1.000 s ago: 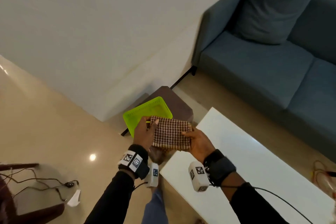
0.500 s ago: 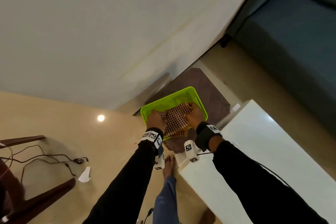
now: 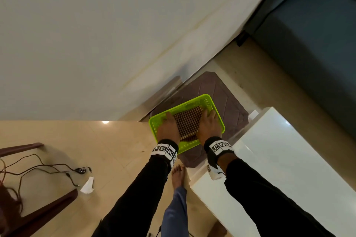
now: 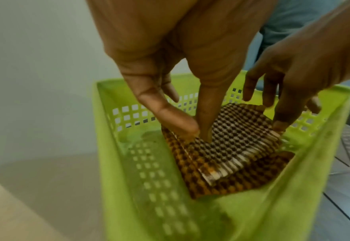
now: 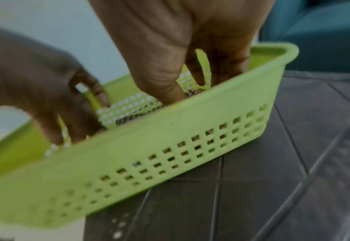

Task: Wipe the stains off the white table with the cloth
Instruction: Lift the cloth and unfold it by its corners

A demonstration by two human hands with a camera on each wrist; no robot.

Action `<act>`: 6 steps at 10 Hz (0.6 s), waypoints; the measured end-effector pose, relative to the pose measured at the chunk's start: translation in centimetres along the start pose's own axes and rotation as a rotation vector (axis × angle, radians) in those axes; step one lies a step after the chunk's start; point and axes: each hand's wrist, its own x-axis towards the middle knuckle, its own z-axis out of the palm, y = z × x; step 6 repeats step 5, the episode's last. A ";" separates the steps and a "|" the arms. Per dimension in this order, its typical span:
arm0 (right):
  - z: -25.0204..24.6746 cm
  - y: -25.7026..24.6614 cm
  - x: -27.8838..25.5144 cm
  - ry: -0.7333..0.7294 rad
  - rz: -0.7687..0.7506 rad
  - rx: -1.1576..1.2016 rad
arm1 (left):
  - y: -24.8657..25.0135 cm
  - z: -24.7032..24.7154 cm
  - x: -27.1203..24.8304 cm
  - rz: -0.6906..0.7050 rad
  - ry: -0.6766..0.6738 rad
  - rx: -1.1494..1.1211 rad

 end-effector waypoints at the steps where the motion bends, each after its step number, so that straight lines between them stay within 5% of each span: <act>1: 0.2 -0.1 -0.1 0.061 -0.081 -0.008 | 0.7 0.3 0.5 0.088 -0.028 0.040; 3: 1.2 0.5 1.4 -0.117 -0.077 0.022 | 0.6 0.3 1.1 0.086 -0.085 0.017; 6: -0.9 0.3 1.1 -0.172 -0.055 0.151 | 1.5 -0.7 0.5 0.068 -0.073 0.053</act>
